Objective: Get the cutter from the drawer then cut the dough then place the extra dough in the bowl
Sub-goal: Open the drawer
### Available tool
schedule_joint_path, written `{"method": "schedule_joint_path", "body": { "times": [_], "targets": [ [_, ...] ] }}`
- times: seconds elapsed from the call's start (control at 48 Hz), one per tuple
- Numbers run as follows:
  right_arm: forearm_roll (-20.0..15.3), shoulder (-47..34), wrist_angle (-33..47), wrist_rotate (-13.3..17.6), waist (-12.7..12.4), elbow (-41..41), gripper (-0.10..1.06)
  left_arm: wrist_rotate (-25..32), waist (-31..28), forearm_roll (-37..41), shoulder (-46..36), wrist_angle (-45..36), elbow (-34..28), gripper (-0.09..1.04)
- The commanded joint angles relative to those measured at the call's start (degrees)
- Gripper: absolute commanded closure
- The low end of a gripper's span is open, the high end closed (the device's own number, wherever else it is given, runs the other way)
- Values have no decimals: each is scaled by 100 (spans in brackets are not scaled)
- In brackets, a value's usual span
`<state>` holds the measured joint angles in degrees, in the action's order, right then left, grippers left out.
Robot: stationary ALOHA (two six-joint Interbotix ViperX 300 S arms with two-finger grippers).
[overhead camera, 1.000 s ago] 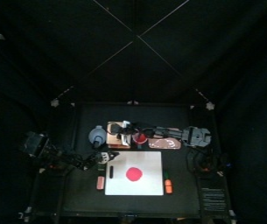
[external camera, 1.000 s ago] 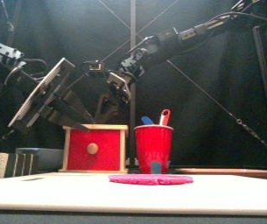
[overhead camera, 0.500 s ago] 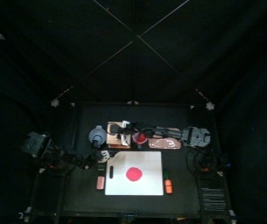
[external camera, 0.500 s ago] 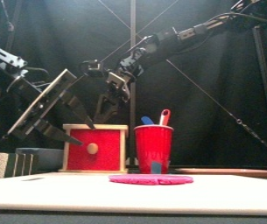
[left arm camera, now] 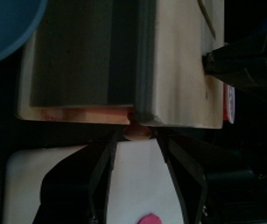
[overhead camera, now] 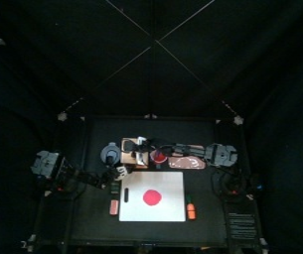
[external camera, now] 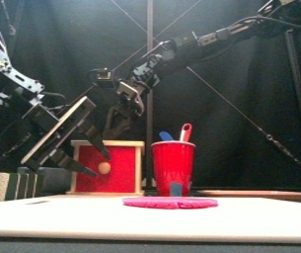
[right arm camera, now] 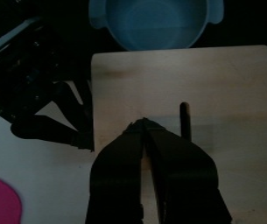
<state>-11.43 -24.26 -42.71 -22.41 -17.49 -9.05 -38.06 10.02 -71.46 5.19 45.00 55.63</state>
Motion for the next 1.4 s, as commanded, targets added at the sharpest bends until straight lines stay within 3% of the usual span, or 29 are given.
{"method": "schedule_joint_path", "body": {
  "times": [0.021, 0.771, 1.125, 1.396],
  "targets": [
    [9, 79, -44, -9, 18, -44, 94, 18, -44, 18, 9, 26, -97, 16],
    [9, 79, -308, 0, 35, -9, 94, 44, -290, 281, 114, 149, -149, 17],
    [9, 79, -360, 9, 53, 88, 94, 44, -290, 325, 123, 97, -141, 32],
    [0, 70, -360, 9, 53, 97, 94, 26, -290, 316, 79, -18, -158, 34]
  ]
}}
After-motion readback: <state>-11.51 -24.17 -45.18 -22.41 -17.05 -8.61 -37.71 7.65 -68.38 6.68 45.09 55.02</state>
